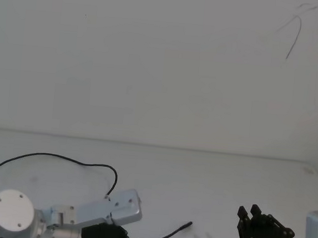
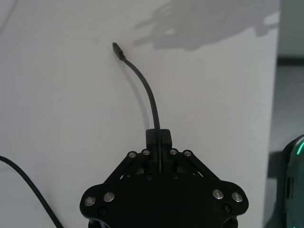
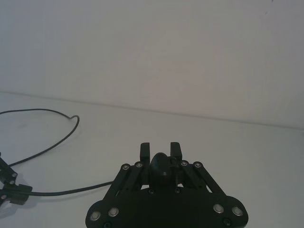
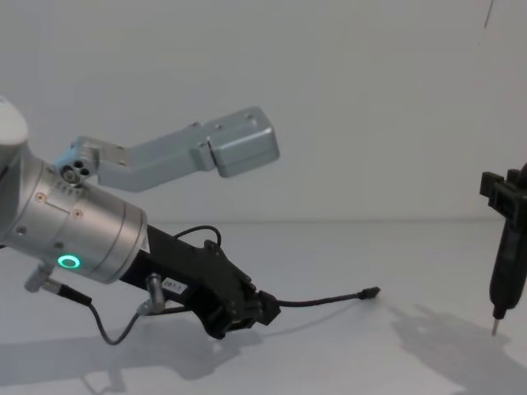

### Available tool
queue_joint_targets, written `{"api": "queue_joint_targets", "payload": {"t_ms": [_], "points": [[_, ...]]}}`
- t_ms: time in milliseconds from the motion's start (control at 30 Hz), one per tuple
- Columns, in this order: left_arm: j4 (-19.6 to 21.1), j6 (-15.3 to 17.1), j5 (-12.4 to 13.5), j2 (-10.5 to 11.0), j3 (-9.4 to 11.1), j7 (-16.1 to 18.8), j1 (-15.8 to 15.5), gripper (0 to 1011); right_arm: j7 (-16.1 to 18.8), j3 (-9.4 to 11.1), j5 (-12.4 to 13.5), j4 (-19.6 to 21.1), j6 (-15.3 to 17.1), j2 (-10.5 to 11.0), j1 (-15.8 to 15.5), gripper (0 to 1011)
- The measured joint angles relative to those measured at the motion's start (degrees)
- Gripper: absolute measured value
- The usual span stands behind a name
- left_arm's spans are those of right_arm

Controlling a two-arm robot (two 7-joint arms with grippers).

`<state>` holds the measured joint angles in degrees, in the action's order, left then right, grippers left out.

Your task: Pick up the data cable with the one hand.

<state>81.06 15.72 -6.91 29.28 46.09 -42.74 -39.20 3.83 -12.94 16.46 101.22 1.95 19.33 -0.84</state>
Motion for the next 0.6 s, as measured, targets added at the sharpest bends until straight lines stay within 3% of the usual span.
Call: {"api": "queue_joint_targets", "payload": {"t_ms": [300, 600], "points": [[-0.14, -5.64, -4.69, 1.5, -2.16, -4.25, 1.39, 50, 0.0, 0.0, 0.0, 0.0, 0.0, 0.0, 0.0, 251], [-0.95, -12.16, -11.48, 3.97, -4.35, -11.6, 3.24, 50, 0.0, 0.0, 0.0, 0.0, 0.0, 0.0, 0.0, 251]]}}
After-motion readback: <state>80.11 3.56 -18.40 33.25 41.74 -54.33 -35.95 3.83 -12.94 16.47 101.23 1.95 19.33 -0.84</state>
